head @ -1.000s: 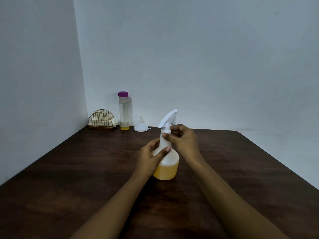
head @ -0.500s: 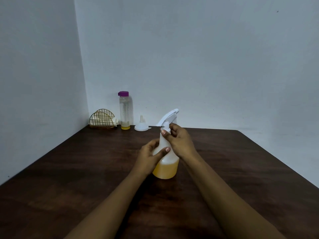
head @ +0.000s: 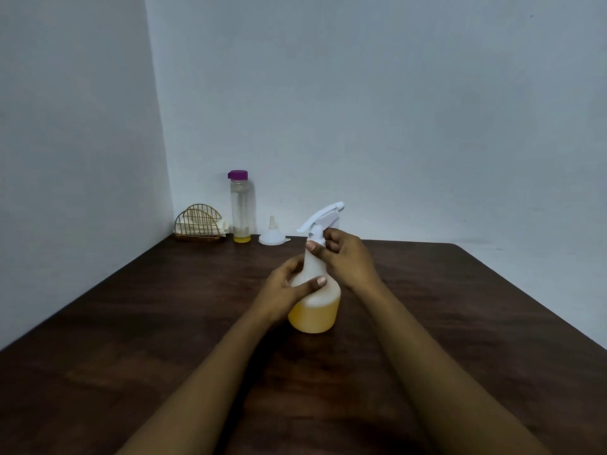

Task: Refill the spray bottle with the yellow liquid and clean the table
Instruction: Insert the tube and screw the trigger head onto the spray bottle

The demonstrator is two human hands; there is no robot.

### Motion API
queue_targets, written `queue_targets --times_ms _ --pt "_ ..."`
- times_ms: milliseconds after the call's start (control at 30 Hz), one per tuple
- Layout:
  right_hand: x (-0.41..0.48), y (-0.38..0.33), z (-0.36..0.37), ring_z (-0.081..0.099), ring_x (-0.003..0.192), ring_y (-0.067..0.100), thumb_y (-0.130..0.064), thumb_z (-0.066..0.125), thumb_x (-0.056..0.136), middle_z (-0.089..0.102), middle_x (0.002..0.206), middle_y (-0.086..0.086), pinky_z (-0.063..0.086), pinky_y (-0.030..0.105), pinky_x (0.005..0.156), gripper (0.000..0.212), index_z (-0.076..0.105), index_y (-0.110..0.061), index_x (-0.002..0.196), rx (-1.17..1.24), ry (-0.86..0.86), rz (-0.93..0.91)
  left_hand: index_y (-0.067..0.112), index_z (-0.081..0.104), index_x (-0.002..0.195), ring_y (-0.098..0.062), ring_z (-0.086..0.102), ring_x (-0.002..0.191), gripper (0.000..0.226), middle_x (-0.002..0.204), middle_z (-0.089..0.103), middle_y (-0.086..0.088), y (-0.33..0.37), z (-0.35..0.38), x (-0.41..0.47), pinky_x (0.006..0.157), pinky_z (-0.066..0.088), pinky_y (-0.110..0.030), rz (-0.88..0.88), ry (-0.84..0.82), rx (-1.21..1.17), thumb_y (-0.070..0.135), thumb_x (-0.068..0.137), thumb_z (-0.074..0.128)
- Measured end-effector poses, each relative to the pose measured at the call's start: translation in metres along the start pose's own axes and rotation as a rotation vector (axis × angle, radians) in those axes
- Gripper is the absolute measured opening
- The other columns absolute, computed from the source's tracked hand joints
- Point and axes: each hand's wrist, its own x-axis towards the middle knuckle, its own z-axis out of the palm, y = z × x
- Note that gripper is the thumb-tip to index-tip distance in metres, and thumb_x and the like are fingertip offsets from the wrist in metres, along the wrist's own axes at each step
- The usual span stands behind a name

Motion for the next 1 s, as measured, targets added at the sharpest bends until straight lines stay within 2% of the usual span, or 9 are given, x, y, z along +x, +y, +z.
queue_targets --times_ms 100,200,300,433,600,733,867,933,1000 --pt "0.005 0.003 -0.015 0.066 0.101 0.009 -0.02 0.063 0.089 0.07 0.111 0.001 0.051 0.018 0.079 0.029 0.062 -0.013 0.117 0.194 -0.232 0.064 0.032 0.052 0.124 -0.013 0.062 0.11 0.061 0.122 0.063 0.004 -0.005 -0.011 -0.001 0.092 0.052 -0.031 -0.112 -0.165 0.015 0.022 0.071 0.081" --pt "0.008 0.003 -0.019 0.065 0.104 0.008 -0.022 0.063 0.089 0.07 0.112 -0.001 0.05 0.019 0.082 0.034 0.061 -0.012 0.122 0.151 -0.287 0.057 0.034 0.055 0.116 -0.015 0.063 0.107 0.064 0.116 0.065 0.004 -0.009 -0.009 -0.001 0.09 0.054 -0.035 -0.113 -0.123 0.092 0.034 0.06 0.084" --pt "0.005 0.005 -0.012 0.066 0.1 0.008 -0.025 0.063 0.089 0.071 0.108 0.001 0.052 0.025 0.088 0.03 0.064 -0.013 0.116 0.076 -0.183 0.005 0.035 0.053 0.121 -0.014 0.062 0.107 0.078 0.117 0.064 0.007 -0.011 -0.008 0.003 0.09 0.054 -0.039 -0.107 -0.071 0.2 0.051 0.051 0.083" --pt "0.001 0.006 0.0 0.067 0.094 0.014 -0.033 0.065 0.086 0.073 0.099 0.001 0.054 0.04 0.088 0.024 0.068 -0.018 0.104 -0.082 -0.002 -0.052 0.036 0.053 0.117 -0.012 0.06 0.106 0.076 0.115 0.063 0.009 -0.015 -0.006 0.003 0.089 0.054 -0.04 -0.089 -0.012 0.304 0.059 0.049 0.078" --pt "-0.007 0.0 0.012 0.066 0.088 0.016 -0.035 0.064 0.086 0.073 0.094 0.004 0.054 0.034 0.078 0.026 0.068 -0.014 0.101 -0.243 0.189 -0.09 0.029 0.056 0.12 -0.011 0.061 0.104 0.083 0.113 0.064 0.009 -0.015 0.001 0.001 0.087 0.053 -0.041 -0.025 0.081 0.38 0.065 0.048 0.074" --pt "-0.011 -0.002 0.013 0.065 0.086 0.013 -0.031 0.065 0.087 0.071 0.096 0.003 0.051 0.026 0.074 0.025 0.066 -0.011 0.102 -0.138 0.187 -0.056 0.025 0.056 0.124 -0.01 0.059 0.104 0.087 0.115 0.063 0.008 -0.009 0.009 -0.005 0.088 0.052 -0.038 -0.017 0.141 0.439 0.067 0.049 0.07" --pt "-0.015 -0.001 0.017 0.059 0.095 0.013 -0.035 0.076 0.075 0.06 0.107 0.001 0.05 0.027 0.08 0.055 0.049 -0.014 0.117 0.023 0.257 0.04 0.024 0.049 0.129 -0.013 0.056 0.109 0.075 0.122 0.058 0.004 -0.005 0.021 -0.012 0.087 0.051 -0.038 0.028 0.177 0.541 0.06 0.066 0.068" --pt "-0.008 -0.001 0.021 0.055 0.101 0.016 -0.036 0.08 0.07 0.051 0.115 0.002 0.049 0.032 0.085 0.072 0.039 -0.016 0.125 0.045 0.263 0.091 0.025 0.041 0.135 -0.015 0.053 0.116 0.081 0.127 0.055 0.003 -0.004 0.022 -0.016 0.089 0.05 -0.041 0.057 0.152 0.669 0.07 0.069 0.055" --pt "0.003 -0.001 0.022 0.054 0.105 0.02 -0.031 0.077 0.073 0.047 0.12 0.004 0.05 0.04 0.091 0.072 0.038 -0.017 0.131 0.037 0.231 0.141 0.024 0.031 0.143 -0.017 0.047 0.124 0.091 0.137 0.047 0.002 0.0 0.019 -0.021 0.096 0.046 -0.042 0.059 0.076 0.769 0.075 0.07 0.049"
